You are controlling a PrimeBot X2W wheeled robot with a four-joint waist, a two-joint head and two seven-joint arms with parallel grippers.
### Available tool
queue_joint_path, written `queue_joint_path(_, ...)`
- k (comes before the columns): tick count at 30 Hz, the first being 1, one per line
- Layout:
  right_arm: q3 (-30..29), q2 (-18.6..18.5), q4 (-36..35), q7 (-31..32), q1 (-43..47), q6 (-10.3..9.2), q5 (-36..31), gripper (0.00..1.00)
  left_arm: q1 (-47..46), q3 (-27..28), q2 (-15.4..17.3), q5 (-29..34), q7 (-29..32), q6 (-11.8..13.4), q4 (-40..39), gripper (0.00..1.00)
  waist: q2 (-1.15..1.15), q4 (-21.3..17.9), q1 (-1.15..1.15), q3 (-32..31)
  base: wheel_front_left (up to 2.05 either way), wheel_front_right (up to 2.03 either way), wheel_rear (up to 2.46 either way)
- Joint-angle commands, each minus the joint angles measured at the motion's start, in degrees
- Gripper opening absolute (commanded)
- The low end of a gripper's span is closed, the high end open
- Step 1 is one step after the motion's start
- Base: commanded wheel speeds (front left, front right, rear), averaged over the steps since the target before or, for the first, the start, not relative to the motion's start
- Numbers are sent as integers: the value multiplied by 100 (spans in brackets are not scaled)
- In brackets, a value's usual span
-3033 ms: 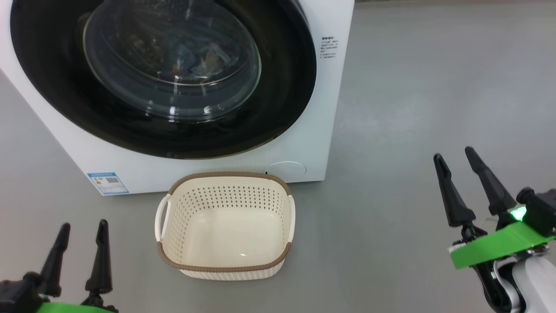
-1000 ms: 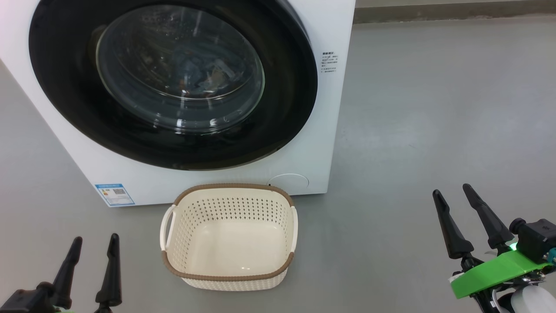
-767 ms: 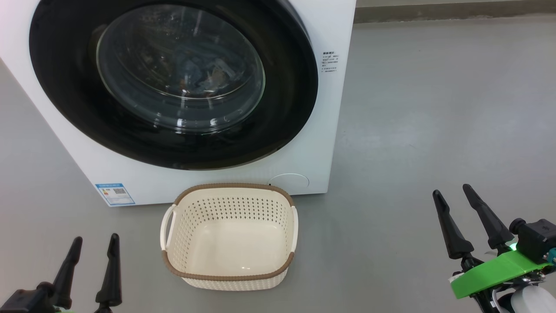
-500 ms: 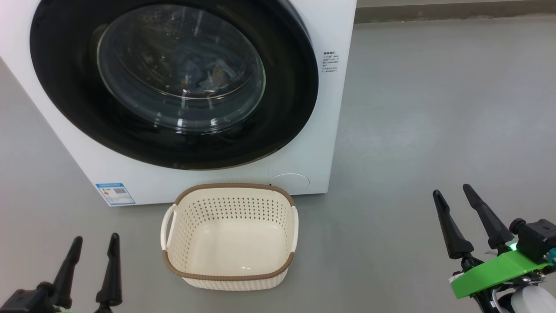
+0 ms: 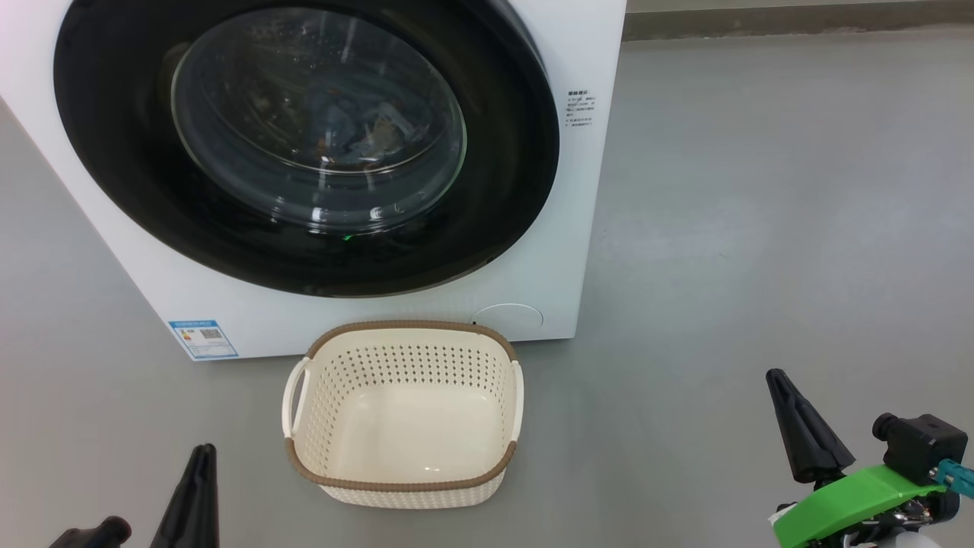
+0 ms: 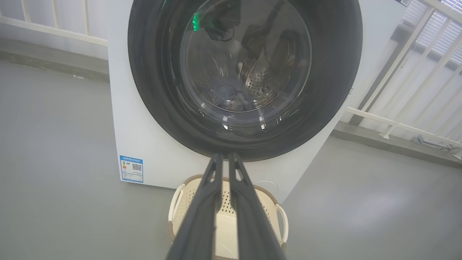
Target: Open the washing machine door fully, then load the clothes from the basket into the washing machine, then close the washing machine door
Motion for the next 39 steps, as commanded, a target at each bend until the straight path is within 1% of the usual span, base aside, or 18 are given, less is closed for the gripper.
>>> queue_joint_path(1, -83, -68, -139, 41, -139, 0, 147, 0, -123, 100, 79, -172, 35, -1, -110, 0, 0, 1, -6, 2, 0, 0, 0)
queue_joint_path(3, -107, -50, -133, 72, -146, 0, 251, 0, -135, 118, 62, -274, 68, -1, -107, 0, 0, 2, -11, 9, 0, 0, 0)
queue_joint_path(5, -132, -31, -130, 102, -153, 0, 355, 0, -148, 136, 45, -376, 101, -1, -107, 0, 0, 4, -12, 11, 0, 0, 0)
queue_joint_path(39, -567, 290, -105, 623, -209, 0, 2046, 0, -305, 437, -232, -2055, 659, -5, -120, 0, 0, 28, -13, 5, 0, 0, 0)
